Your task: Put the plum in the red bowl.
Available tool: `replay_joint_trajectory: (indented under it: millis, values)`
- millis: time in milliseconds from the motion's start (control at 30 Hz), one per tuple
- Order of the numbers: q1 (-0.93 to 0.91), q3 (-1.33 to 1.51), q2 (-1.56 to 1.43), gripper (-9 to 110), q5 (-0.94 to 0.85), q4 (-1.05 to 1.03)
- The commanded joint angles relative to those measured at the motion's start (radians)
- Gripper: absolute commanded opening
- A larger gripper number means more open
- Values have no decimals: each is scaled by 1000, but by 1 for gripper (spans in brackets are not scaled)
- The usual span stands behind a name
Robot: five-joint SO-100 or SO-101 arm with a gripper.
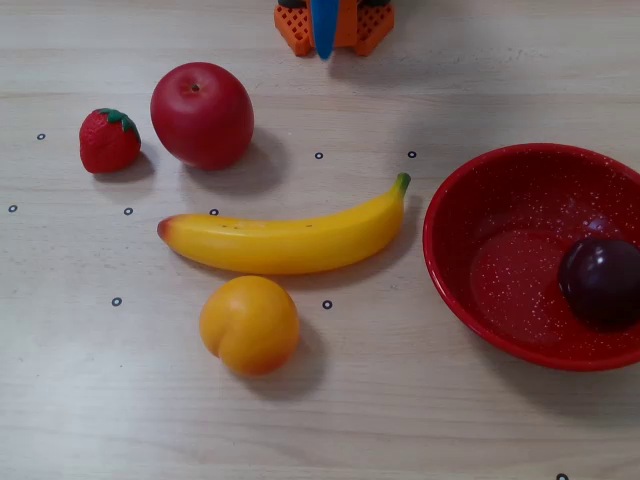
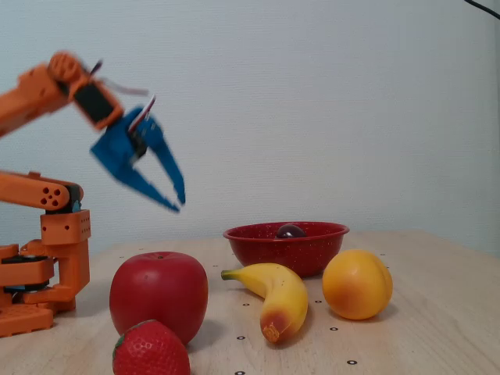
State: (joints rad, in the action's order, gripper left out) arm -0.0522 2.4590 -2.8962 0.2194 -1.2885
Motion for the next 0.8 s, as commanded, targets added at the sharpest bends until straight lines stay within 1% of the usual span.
replay_joint_trajectory:
  millis: [0,167,333,433,767]
  values:
    - [40,109,-98,0,28,91]
    - [63,420,-296,0,34,268]
    - [66,588,-311,0,14,420]
    - [63,588,-313,0,-61,359]
    - [89,588,-311,0,-114,357]
